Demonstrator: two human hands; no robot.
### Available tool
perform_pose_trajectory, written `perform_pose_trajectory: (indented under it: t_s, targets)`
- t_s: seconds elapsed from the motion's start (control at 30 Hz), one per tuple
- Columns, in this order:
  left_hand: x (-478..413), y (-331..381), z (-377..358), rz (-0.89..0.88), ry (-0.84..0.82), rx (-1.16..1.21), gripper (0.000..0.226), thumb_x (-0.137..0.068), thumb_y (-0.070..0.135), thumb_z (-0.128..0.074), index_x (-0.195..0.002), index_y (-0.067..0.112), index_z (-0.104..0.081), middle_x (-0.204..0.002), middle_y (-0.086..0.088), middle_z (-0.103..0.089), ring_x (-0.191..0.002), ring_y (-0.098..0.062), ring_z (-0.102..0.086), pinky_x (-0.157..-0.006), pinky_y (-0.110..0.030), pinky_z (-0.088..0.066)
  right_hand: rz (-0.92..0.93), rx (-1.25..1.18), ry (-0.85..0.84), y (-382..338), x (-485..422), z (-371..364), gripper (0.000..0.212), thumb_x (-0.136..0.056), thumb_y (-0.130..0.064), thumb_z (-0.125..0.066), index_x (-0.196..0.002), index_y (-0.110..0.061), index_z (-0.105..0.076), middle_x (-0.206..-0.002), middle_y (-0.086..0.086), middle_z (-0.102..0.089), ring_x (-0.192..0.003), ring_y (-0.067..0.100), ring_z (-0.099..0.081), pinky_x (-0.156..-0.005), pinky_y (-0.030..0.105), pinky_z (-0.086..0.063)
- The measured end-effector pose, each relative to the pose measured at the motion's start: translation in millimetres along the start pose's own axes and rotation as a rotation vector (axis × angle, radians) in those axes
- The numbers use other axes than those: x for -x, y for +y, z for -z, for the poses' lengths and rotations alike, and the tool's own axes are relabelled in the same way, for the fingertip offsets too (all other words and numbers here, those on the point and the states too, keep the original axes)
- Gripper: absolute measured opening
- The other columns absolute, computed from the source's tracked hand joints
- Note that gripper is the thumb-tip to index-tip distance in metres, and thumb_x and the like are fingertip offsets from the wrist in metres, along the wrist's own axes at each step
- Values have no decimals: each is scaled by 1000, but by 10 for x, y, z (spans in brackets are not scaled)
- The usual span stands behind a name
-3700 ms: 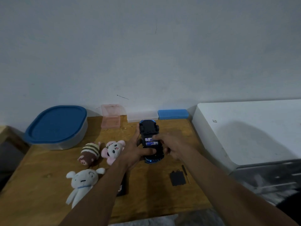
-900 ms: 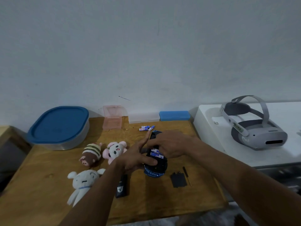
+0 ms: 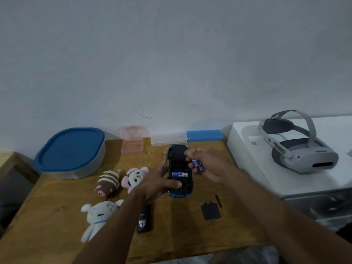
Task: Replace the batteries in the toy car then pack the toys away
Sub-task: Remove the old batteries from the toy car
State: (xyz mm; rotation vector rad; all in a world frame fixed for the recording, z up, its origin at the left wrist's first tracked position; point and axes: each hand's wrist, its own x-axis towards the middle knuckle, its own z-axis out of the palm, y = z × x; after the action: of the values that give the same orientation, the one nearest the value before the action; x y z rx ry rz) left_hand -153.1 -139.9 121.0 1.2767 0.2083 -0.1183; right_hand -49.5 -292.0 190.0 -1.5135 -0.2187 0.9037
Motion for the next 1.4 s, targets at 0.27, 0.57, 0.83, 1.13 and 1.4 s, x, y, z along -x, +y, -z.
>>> perform_pose_trajectory:
  t_s: [0.27,0.57,0.83,1.13,1.4]
  targets:
    - [-84,-48,40,-101,190,-85,117,-60,-5,-81,-142,56,-25,-133,-13,-54,-113,-33,-63,-95,-59,-48,-71,366,156,108,-34,-28,27,-95,-23,-58,-109,0,-62,-67,4,-42,-52,11,-36,-40,21,-34]
    - [-91,-56,-42,-226,305,-212,110,-70,-8,-77,-137,58,-20,-121,2,-61,-99,-1,-66,-68,-17,-55,-114,313,219,87,-46,-143,16,-93,-18,-60,-101,-5,-64,-65,3,-45,-48,10,-37,-38,21,-31]
    - [-94,-19,18,-230,253,-114,101,-69,-9,-77,-140,50,-35,-124,-8,-63,-107,-33,-66,-88,-58,-53,-157,41,192,113,-49,-68,18,-95,-16,-54,-103,-6,-68,-69,1,-49,-50,7,-36,-40,18,-30]
    - [-55,-21,-26,-194,244,-130,104,-70,-10,-74,-137,57,-33,-124,-8,-62,-107,-28,-66,-89,-56,-54,7,170,272,98,-46,-161,16,-79,-10,-77,-90,-3,-68,-92,12,-70,-56,12,-55,-41,18,-42]
    - [-8,-70,-13,-111,195,-69,104,-64,-6,-78,-128,66,-38,-124,-14,-61,-117,-34,-59,-94,-59,-49,85,131,254,186,-51,-158,9,-89,-19,-67,-93,-12,-70,-97,10,-68,-66,14,-55,-50,19,-47]
